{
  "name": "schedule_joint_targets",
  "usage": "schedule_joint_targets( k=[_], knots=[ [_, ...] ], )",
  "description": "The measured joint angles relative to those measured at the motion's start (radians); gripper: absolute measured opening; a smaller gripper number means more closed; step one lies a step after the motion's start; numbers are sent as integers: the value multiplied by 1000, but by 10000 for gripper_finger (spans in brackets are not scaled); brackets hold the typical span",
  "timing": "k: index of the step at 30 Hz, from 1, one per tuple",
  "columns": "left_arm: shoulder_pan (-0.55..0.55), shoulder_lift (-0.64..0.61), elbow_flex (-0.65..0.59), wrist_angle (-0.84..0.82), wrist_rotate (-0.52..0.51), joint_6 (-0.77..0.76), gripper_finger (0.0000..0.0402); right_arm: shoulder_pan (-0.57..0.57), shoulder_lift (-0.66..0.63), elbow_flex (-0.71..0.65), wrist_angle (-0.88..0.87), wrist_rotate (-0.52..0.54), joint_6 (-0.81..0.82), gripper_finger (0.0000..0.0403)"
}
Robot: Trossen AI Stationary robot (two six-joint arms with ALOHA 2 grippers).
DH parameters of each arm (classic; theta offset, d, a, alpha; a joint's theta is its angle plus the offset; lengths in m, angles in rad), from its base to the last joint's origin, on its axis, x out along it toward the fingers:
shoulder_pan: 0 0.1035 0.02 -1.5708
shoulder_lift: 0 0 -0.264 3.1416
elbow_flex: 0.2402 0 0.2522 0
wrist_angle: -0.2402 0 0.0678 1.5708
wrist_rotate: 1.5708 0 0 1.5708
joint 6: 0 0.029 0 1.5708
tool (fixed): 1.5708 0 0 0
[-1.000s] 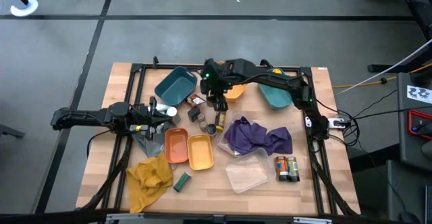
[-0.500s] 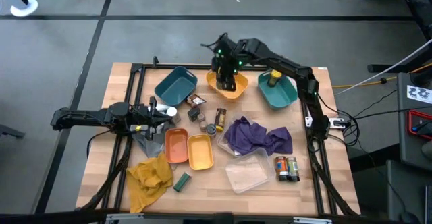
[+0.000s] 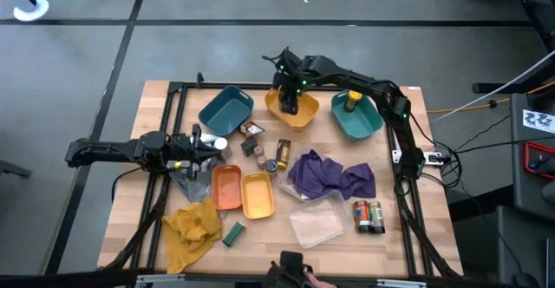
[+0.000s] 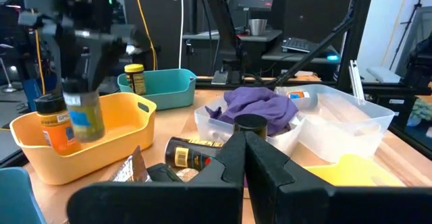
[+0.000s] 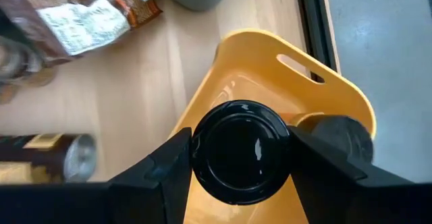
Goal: Sort spices by type
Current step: Put the green spice bottle into the yellow bin, then put the violet spice bottle into the yellow bin
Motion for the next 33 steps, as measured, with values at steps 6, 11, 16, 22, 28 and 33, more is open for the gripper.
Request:
schedule_joint_targets(
  k=[6, 11, 16, 22, 28, 33],
  knots=[
    [0, 0, 0, 0, 0, 0, 0, 0, 0, -103, 118, 8, 16, 209],
    [0, 0, 0, 0, 0, 0, 0, 0, 0, -148, 189, 15, 24, 209],
    [0, 0, 0, 2, 0, 0, 0, 0, 0, -151, 192, 16, 22, 225],
    [0, 0, 0, 2, 0, 0, 0, 0, 0, -151, 190, 16, 22, 271],
    [0, 0, 0, 2, 0, 0, 0, 1, 0, -150, 188, 16, 21, 294],
    [0, 0, 0, 2, 0, 0, 0, 1, 0, -87, 110, 87, 16, 298]
  ],
)
